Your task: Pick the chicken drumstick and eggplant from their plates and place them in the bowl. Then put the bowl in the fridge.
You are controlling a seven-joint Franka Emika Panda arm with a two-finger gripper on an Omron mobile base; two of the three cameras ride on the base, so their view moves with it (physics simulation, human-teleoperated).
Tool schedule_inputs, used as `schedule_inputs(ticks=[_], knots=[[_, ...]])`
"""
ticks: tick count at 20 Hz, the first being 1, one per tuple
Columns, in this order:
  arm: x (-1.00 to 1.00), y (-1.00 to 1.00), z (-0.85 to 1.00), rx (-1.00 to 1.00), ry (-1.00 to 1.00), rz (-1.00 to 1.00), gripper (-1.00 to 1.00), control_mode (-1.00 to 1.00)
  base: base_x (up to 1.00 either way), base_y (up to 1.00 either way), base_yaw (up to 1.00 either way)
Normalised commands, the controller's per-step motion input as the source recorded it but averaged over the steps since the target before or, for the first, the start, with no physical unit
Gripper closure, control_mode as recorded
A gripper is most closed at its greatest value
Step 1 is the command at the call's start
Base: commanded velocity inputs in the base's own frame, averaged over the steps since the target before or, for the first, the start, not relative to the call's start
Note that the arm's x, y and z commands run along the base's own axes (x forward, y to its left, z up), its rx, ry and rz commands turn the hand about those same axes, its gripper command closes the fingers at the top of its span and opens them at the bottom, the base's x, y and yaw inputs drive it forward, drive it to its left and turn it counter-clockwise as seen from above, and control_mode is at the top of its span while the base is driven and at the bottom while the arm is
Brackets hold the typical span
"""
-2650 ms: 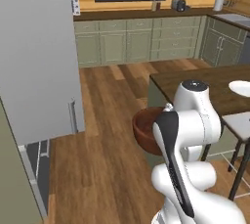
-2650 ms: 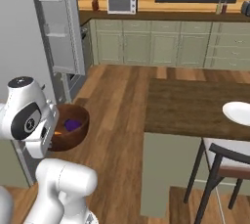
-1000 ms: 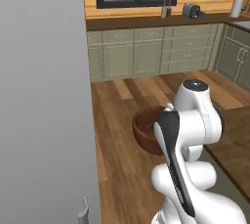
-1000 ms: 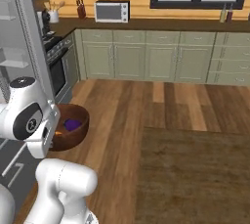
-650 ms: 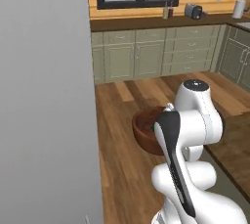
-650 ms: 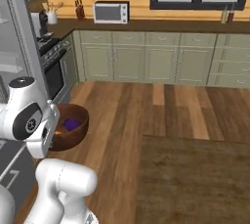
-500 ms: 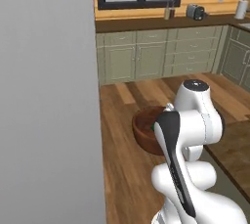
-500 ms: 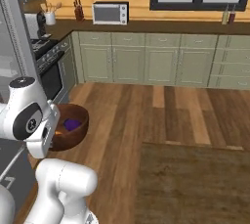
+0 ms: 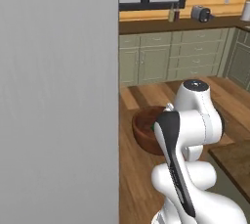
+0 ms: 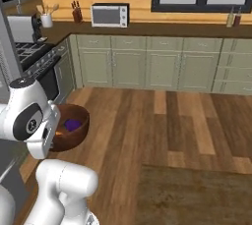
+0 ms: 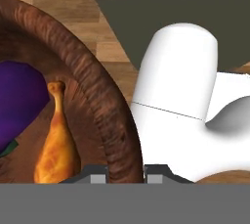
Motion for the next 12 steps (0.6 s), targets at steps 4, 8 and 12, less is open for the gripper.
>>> schedule_inputs(ticks=[4, 8, 12], knots=[[0.0, 0.0, 0.0, 0.0, 0.0, 0.0, 1.0, 1.0, 0.17, 0.03, 0.11], [0.0, 0.0, 0.0, 0.0, 0.0, 0.0, 1.0, 1.0, 0.0, 0.03, 0.29], [0.0, 0.0, 0.0, 0.0, 0.0, 0.0, 1.0, 1.0, 0.1, 0.0, 0.36]])
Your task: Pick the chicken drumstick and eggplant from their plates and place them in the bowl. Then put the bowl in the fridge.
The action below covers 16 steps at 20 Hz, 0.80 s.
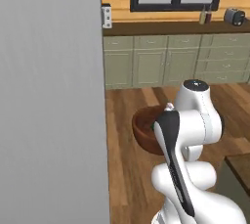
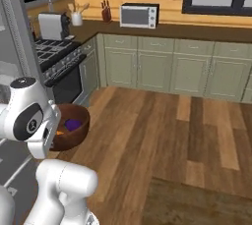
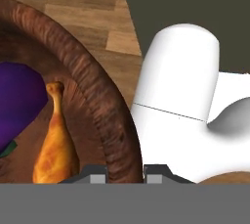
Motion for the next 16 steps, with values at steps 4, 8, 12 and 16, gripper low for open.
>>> schedule_inputs(ticks=[4, 8, 12, 16], knots=[[0.0, 0.0, 0.0, 0.0, 0.0, 0.0, 1.0, 1.0, 0.15, 0.0, 0.34], [0.0, 0.0, 0.0, 0.0, 0.0, 0.0, 1.0, 1.0, 0.29, 0.0, 0.34], [0.0, 0.0, 0.0, 0.0, 0.0, 0.0, 1.0, 1.0, 0.65, 0.0, 0.35], [0.0, 0.0, 0.0, 0.0, 0.0, 0.0, 1.0, 1.0, 0.67, 0.0, 0.35]])
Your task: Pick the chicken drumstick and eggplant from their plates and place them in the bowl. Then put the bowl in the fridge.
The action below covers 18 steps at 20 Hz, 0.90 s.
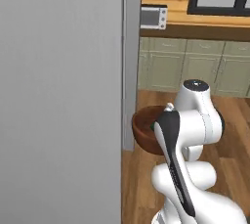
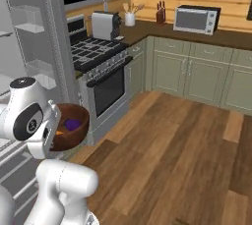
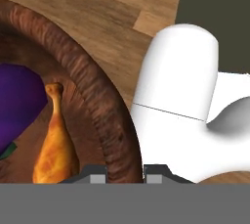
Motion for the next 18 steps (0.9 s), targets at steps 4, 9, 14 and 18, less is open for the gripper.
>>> schedule_inputs(ticks=[4, 9, 14, 18], knots=[[0.0, 0.0, 0.0, 0.0, 0.0, 0.0, 1.0, 1.0, 0.51, 0.01, 0.34], [0.0, 0.0, 0.0, 0.0, 0.0, 0.0, 1.0, 1.0, -0.03, 0.19, 0.34], [0.0, 0.0, 0.0, 0.0, 0.0, 0.0, 1.0, 1.0, 0.19, 0.07, 0.36], [0.0, 0.0, 0.0, 0.0, 0.0, 0.0, 1.0, 1.0, 0.23, 0.09, 0.41]])
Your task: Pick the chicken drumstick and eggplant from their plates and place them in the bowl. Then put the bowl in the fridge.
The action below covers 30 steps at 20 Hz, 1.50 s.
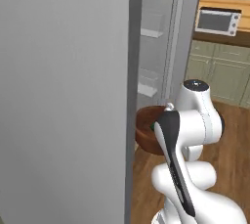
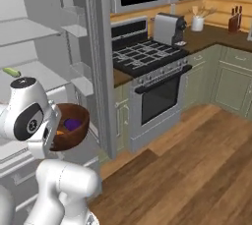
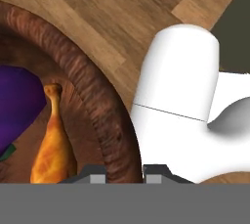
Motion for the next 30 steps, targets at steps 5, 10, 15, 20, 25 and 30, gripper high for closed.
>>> schedule_inputs(ticks=[5, 10, 15, 20, 25, 30], knots=[[0.0, 0.0, 0.0, 0.0, 0.0, 0.0, 1.0, 1.0, 0.48, 0.01, 0.41], [0.0, 0.0, 0.0, 0.0, 0.0, 0.0, 1.0, 1.0, 0.55, 0.0, 0.41], [0.0, 0.0, 0.0, 0.0, 0.0, 0.0, 1.0, 1.0, 0.17, 0.01, 0.44], [0.0, 0.0, 0.0, 0.0, 0.0, 0.0, 1.0, 1.0, 0.2, 0.0, 0.46], [0.0, 0.0, 0.0, 0.0, 0.0, 0.0, 1.0, 1.0, 0.24, 0.0, 0.49], [0.0, 0.0, 0.0, 0.0, 0.0, 0.0, 1.0, 1.0, 0.14, -0.14, 0.39]])
